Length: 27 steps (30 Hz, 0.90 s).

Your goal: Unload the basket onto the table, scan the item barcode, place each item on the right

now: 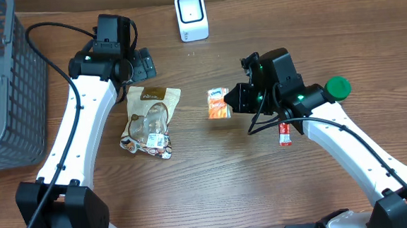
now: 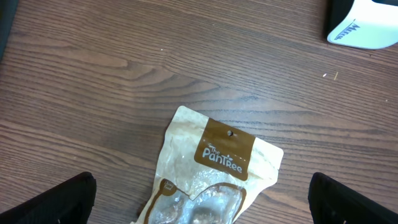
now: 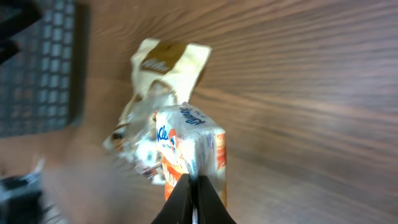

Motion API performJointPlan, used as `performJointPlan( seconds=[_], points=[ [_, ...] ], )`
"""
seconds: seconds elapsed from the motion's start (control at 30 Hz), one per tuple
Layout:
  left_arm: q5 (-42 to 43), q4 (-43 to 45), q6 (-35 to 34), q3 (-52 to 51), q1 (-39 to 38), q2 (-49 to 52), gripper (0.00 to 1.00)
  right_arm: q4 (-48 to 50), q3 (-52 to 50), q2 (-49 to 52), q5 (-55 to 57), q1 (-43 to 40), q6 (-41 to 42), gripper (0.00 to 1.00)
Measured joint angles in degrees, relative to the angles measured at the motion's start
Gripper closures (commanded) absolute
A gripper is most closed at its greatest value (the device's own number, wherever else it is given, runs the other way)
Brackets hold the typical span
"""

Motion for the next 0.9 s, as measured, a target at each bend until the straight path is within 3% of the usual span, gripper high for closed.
performJointPlan(
  seconds=[0.2,0.33,0.5,0.67,0.77,0.9],
  points=[
    [0.0,0.0,0.0,0.0,0.0,0.0,0.00,-5.7,1.9,0.1,4.0,0.0,-0.3,0.96],
    [0.0,0.0,0.0,0.0,0.0,0.0,0.00,-13.8,10.7,0.7,6.2,0.0,-0.4,0.97],
    [0.0,0.0,0.0,0.0,0.0,0.0,0.00,-24.6,29.1,3.3,8.9,0.0,-1.4,0.96],
    [0.0,0.0,0.0,0.0,0.0,0.0,0.00,-41.6,60.5,16.0,12.7,0.0,-4.0,0.97],
    [0.0,0.0,0.0,0.0,0.0,0.0,0.00,-44.9,76.3,25.0,14.1,0.0,-5.4,0.96],
    [0.0,0.0,0.0,0.0,0.0,0.0,0.00,-44.5,84.5,32.2,17.0,0.0,-7.2,0.96]
  ],
)
